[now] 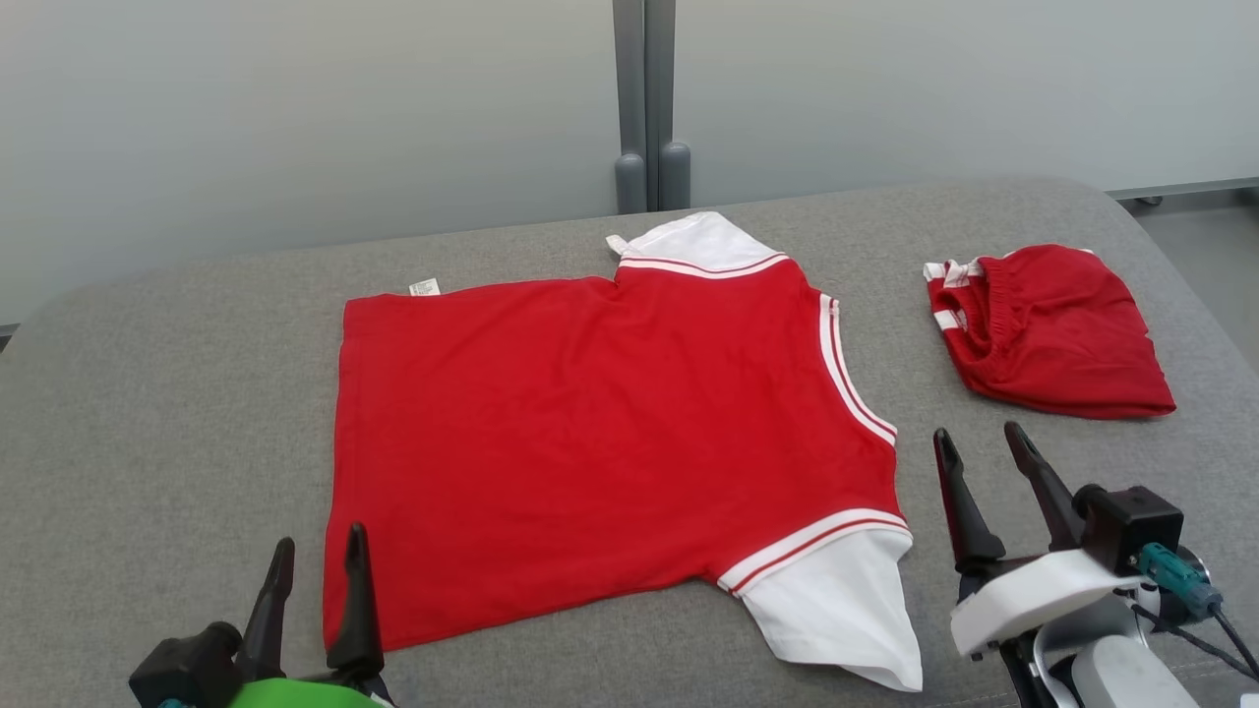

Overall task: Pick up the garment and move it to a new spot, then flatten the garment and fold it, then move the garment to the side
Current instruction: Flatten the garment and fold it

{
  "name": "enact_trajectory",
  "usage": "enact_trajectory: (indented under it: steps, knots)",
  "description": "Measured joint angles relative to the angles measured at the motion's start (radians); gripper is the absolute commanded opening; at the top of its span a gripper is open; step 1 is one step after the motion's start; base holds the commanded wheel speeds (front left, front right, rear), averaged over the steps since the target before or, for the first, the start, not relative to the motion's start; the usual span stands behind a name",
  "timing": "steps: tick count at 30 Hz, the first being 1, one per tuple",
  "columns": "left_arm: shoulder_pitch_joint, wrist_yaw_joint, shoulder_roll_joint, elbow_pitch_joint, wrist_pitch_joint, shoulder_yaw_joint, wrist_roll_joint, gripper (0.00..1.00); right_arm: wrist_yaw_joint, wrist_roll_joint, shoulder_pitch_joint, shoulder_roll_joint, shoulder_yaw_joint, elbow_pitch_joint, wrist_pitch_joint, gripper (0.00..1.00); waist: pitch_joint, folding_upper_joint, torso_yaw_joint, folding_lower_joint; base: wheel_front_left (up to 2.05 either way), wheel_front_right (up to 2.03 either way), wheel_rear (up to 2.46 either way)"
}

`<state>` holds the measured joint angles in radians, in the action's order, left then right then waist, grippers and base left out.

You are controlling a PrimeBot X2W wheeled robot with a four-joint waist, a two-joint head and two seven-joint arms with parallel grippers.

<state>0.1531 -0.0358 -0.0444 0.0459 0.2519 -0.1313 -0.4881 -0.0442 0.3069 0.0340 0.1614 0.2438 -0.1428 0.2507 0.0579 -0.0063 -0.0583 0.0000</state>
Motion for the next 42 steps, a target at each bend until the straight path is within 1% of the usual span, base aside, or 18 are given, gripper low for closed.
enact_trajectory:
  steps: [3,6,10,15,19,24,31,38,39,40,41,42]
  knots:
    - [0.018,0.000,0.000,0.025,0.000,-0.009,-0.042,1.00,0.000,0.019,0.028,-0.008,-0.006,-0.042,0.000,1.00,-0.003,0.0000,0.000,0.0000,0.00,0.00,0.00]
    - [0.036,-0.002,0.000,0.053,0.000,-0.019,-0.070,1.00,0.000,0.099,0.064,-0.052,-0.031,-0.090,-0.008,1.00,-0.006,0.0000,0.000,0.0000,0.00,0.00,0.00]
    - [0.040,-0.010,-0.001,0.089,-0.010,-0.033,-0.146,1.00,0.017,0.203,0.110,-0.101,-0.050,-0.145,-0.041,1.00,-0.012,0.0000,0.000,0.0000,0.00,0.00,0.00]
    - [0.054,-0.017,-0.001,0.137,-0.023,-0.035,-0.217,1.00,0.039,0.323,0.125,-0.119,-0.079,-0.195,-0.071,1.00,-0.030,0.0000,-0.002,0.0000,0.00,0.00,0.00]
    - [0.053,-0.017,-0.001,0.153,-0.024,-0.042,-0.219,1.00,0.062,0.365,0.125,-0.122,-0.077,-0.237,-0.095,1.00,-0.044,0.0000,-0.004,0.0000,0.00,0.00,0.00]
    - [0.044,-0.017,-0.001,0.167,-0.023,-0.056,-0.218,1.00,0.087,0.387,0.125,-0.122,-0.053,-0.277,-0.122,1.00,-0.060,0.0000,0.003,0.0000,0.00,0.00,0.00]
    - [0.007,-0.017,-0.001,0.173,-0.022,-0.061,-0.199,1.00,0.107,0.434,0.123,-0.122,-0.026,-0.314,-0.147,1.00,-0.081,0.0000,0.021,0.0000,0.00,0.00,0.00]
    - [-0.010,-0.017,-0.001,0.192,-0.021,-0.056,-0.193,1.00,0.124,0.451,0.109,-0.113,-0.007,-0.333,-0.154,1.00,-0.099,0.0000,0.038,0.0000,0.00,0.00,0.00]
    - [-0.010,-0.017,-0.001,0.197,-0.020,-0.055,-0.193,1.00,0.126,0.455,0.104,-0.109,-0.002,-0.338,-0.157,0.95,-0.100,0.0000,0.039,0.0000,0.00,0.00,0.00]
    - [-0.010,-0.017,-0.001,0.200,-0.019,-0.055,-0.193,1.00,0.128,0.459,0.099,-0.105,0.004,-0.343,-0.160,0.87,-0.100,0.0000,0.040,0.0000,0.00,0.00,0.00]
    - [-0.010,-0.017,-0.001,0.200,-0.017,-0.055,-0.193,1.00,0.132,0.463,0.096,-0.101,0.008,-0.347,-0.165,0.82,-0.101,0.0000,0.041,0.0000,0.00,0.00,0.00]
    - [-0.011,-0.017,-0.001,0.201,-0.017,-0.055,-0.193,1.00,0.132,0.465,0.094,-0.098,0.012,-0.350,-0.165,0.65,-0.101,0.0000,0.042,0.0000,0.00,0.00,0.00]
